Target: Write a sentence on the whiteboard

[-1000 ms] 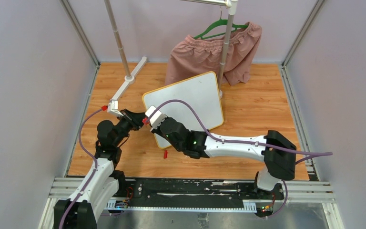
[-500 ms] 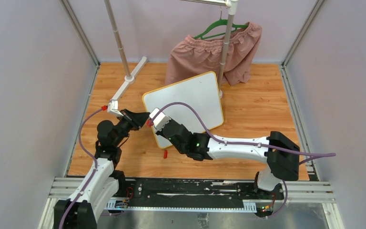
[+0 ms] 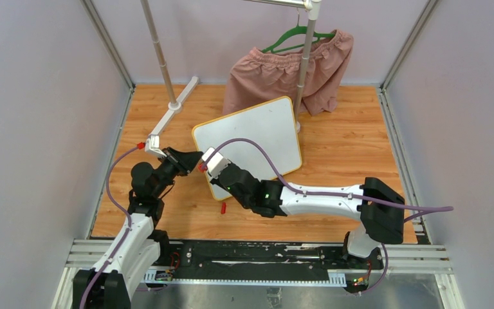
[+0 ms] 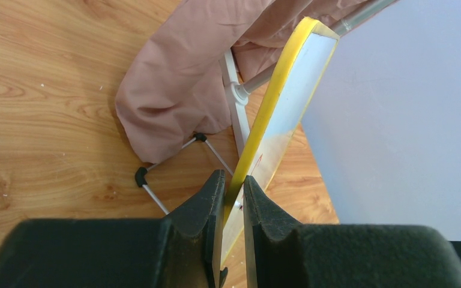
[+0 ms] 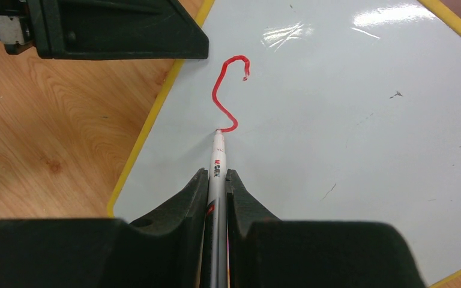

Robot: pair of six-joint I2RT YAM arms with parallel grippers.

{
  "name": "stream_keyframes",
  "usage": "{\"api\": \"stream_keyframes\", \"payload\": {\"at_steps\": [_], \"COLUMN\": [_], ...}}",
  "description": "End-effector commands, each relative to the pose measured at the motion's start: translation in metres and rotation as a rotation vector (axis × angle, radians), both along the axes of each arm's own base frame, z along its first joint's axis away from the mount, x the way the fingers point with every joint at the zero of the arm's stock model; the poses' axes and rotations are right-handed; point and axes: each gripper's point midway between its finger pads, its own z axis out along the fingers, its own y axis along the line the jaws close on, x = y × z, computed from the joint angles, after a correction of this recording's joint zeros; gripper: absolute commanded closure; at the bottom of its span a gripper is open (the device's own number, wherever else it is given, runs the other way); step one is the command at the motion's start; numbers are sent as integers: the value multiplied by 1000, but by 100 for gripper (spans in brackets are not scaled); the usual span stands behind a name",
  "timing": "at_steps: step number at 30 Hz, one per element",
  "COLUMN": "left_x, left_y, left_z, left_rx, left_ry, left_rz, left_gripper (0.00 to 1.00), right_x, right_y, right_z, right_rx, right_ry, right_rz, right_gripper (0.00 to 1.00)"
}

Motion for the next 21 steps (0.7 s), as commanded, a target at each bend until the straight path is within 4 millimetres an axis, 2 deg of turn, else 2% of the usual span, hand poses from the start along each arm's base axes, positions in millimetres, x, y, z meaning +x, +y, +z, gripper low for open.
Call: {"api": "stream_keyframes", "payload": {"at_steps": [1, 15, 21], "left_x": [-3, -3, -3], "left_y": [-1, -1, -1], "left_z": [5, 4, 5], "left_rx": [-5, -5, -6], "left_ry": [-29, -28, -31], "left_rz": [-12, -11, -11], "left_gripper": [100, 100, 100], "right_x": [-12, -14, -12], "right_y": [11, 30, 16], "right_z": [8, 17, 27], "right_rx": [22, 46, 67], "right_ry": [21, 20, -8], "right_rz": [46, 77, 53], "right_gripper": [100, 100, 100]}}
